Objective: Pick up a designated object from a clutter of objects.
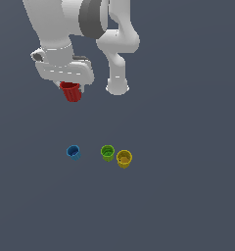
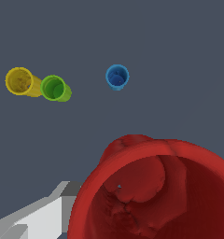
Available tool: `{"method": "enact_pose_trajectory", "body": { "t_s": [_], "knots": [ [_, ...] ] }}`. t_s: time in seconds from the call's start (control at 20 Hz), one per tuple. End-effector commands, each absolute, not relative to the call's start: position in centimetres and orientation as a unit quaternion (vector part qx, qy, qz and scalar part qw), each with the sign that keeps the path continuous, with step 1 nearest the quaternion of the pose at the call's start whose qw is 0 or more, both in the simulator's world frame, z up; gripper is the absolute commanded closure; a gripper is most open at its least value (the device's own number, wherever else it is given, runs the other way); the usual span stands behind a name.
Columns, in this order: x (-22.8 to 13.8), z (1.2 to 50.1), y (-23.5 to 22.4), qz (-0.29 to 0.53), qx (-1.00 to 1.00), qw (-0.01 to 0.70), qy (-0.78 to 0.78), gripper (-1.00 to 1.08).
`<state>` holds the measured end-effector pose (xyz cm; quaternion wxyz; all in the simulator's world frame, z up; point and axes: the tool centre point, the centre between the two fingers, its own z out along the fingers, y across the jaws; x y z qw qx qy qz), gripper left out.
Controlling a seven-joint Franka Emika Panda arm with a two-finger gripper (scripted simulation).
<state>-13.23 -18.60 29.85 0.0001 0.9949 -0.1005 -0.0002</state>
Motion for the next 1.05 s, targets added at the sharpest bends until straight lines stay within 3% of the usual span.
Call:
{"method": "enact_pose_trajectory", "body": {
  "t_s": [0.0,0.5,1.0],
  "knots": [
    [-13.7,31.9,-19.1,0.000,0.995,0.000,-0.100,1.08],
    [-14.6,36.9,-20.4,0.000,0.995,0.000,-0.100,1.08],
    [-14.6,37.5,-20.6,0.000,0.995,0.000,-0.100,1.08]
  ]
}}
